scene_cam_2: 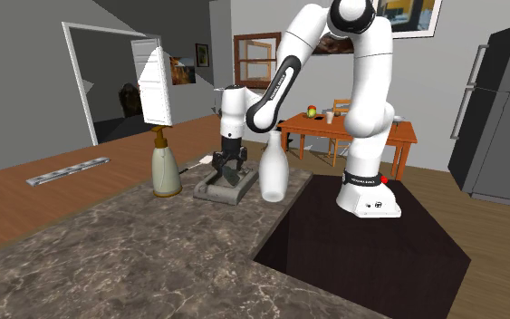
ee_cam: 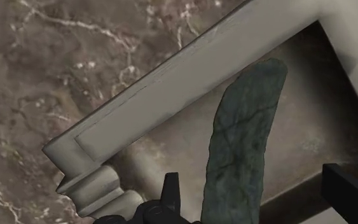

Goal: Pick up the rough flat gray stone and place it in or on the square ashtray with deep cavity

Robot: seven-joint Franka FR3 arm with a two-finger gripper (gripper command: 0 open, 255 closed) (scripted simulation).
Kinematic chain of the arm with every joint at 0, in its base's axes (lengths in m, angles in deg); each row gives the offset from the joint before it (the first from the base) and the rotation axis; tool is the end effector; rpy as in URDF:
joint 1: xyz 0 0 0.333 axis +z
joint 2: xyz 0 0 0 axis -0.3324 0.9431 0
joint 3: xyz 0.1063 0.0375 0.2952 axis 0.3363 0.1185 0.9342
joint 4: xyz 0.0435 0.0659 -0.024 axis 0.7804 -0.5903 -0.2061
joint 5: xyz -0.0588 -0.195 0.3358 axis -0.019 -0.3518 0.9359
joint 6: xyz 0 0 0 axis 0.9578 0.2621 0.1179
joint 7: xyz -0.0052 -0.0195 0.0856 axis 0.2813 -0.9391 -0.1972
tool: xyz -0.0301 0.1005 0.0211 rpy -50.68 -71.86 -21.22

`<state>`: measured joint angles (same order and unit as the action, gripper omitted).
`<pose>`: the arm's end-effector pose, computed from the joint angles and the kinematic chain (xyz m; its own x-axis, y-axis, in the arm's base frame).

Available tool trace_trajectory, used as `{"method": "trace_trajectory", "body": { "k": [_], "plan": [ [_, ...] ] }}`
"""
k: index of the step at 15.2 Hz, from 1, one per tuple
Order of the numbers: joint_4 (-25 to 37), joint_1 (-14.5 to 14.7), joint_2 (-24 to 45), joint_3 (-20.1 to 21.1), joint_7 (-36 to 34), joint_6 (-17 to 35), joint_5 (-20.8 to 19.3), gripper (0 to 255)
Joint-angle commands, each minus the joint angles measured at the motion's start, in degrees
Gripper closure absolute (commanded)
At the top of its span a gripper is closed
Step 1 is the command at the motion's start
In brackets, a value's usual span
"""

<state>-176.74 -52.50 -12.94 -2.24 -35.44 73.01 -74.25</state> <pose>0.4833 0.0149 0.2525 0.7538 -0.6435 0.1326 -0.6459 -0.7628 -0.0299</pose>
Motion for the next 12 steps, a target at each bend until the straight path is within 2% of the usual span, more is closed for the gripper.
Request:
{"method": "trace_trajectory", "body": {
  "k": [1,4,12],
  "plan": [
    [-0.35,-0.76,-2.45,1.38,2.6,-1.47,3.61,0],
    [-0.64,-1.44,-9.23,3.44,9.24,-6.21,12.9,0],
    [-0.64,-1.16,-9.22,3.17,9.24,-6.21,12.89,0]
  ]
}}
